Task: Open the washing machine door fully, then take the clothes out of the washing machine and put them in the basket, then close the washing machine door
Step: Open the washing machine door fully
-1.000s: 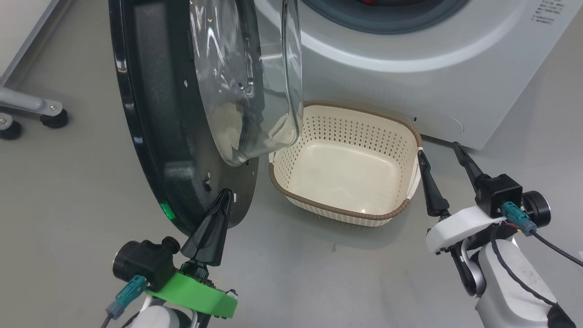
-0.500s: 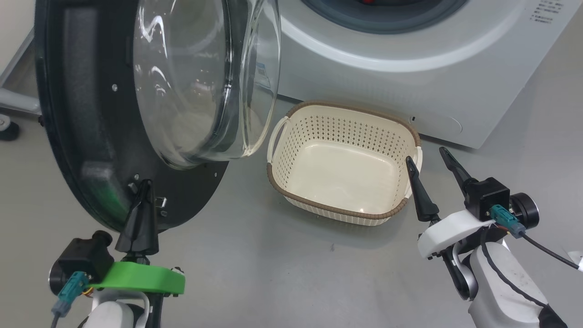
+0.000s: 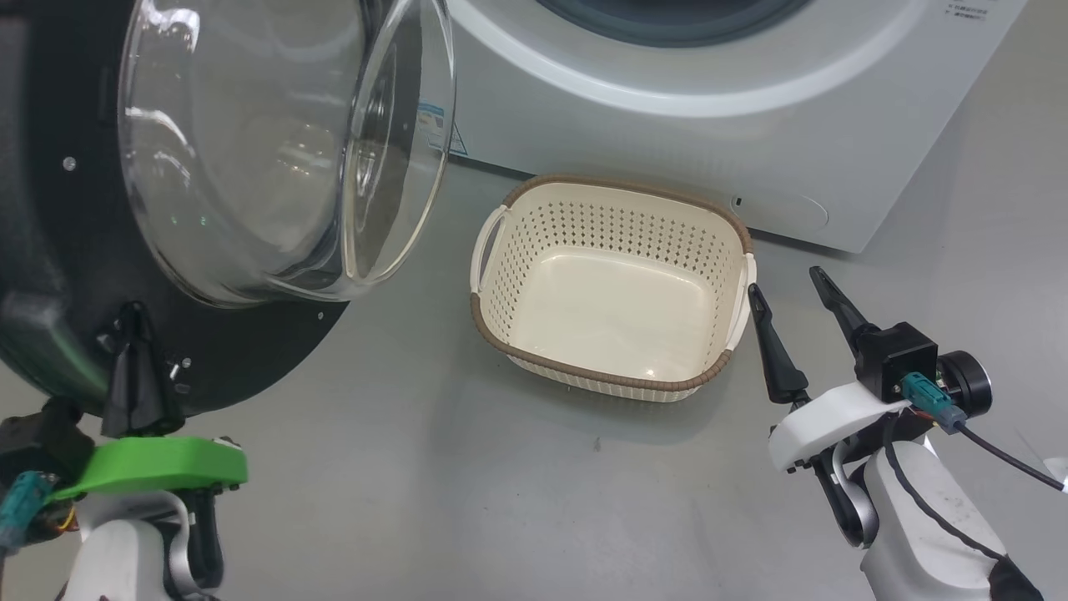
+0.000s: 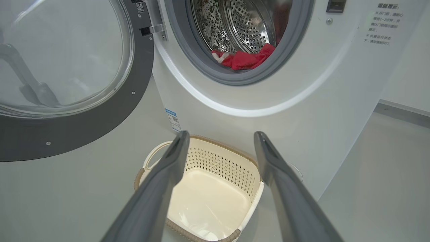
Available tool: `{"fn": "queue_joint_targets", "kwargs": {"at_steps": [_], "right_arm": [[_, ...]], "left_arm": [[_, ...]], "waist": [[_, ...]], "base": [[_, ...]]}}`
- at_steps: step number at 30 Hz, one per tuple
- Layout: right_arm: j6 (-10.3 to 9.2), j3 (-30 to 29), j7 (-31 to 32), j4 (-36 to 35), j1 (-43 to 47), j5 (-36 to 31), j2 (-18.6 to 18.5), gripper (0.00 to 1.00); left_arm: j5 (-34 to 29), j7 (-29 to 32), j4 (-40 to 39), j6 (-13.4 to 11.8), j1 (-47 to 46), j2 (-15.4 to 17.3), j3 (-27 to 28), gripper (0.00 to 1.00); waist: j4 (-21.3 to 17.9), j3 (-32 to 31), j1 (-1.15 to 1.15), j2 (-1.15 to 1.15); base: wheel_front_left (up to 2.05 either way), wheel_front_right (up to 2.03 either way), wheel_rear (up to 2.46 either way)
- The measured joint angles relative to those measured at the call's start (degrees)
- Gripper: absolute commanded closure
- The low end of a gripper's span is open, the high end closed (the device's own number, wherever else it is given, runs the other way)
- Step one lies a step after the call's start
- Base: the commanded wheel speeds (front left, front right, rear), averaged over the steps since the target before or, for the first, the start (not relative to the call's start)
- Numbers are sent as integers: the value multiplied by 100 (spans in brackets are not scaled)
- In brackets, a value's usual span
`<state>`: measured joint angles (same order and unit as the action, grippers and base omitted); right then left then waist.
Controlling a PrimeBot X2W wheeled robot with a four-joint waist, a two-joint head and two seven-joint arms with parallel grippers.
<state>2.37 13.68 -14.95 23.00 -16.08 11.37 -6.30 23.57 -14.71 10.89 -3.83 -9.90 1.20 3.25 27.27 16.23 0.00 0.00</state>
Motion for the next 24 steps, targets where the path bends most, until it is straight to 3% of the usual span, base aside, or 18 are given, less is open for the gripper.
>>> {"fn": "queue_joint_targets", "kwargs": {"at_steps": [24], "right_arm": [[58, -88, 0, 15, -250, -60, -52, 0]], "left_arm": [[13, -1, 894, -168, -1057, 358, 1243, 100]], "waist": [[-428, 336, 0, 0]], "base": [[0, 0, 0]]}}
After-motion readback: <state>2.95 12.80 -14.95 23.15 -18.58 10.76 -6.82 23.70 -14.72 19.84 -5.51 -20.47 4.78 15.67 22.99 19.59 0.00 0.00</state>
